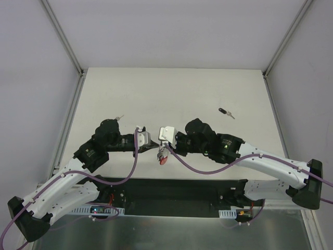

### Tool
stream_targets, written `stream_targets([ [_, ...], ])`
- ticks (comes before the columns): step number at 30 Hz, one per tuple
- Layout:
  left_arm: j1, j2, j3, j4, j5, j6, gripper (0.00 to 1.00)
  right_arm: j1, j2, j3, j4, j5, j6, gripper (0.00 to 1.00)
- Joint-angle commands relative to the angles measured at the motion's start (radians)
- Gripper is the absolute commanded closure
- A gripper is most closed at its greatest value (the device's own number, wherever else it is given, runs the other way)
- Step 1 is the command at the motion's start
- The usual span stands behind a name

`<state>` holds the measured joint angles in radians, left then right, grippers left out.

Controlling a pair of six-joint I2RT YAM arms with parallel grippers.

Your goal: Put the keys on the keyring

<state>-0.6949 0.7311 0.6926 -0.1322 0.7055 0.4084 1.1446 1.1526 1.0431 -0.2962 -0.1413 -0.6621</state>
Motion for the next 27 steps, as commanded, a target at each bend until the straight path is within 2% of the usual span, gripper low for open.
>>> stream_targets([
  [1, -0.009, -0.001, 0.001, 0.039, 0.035, 0.004, 1.00, -0.005, -0.025, 0.028, 0.055, -0.021, 0.013, 0.98],
  [27, -0.009, 0.007, -0.002, 0.031, 0.150, 0.030, 1.00, -0.006, -0.022, 0.032, 0.042, -0.090, -0.017, 0.99],
])
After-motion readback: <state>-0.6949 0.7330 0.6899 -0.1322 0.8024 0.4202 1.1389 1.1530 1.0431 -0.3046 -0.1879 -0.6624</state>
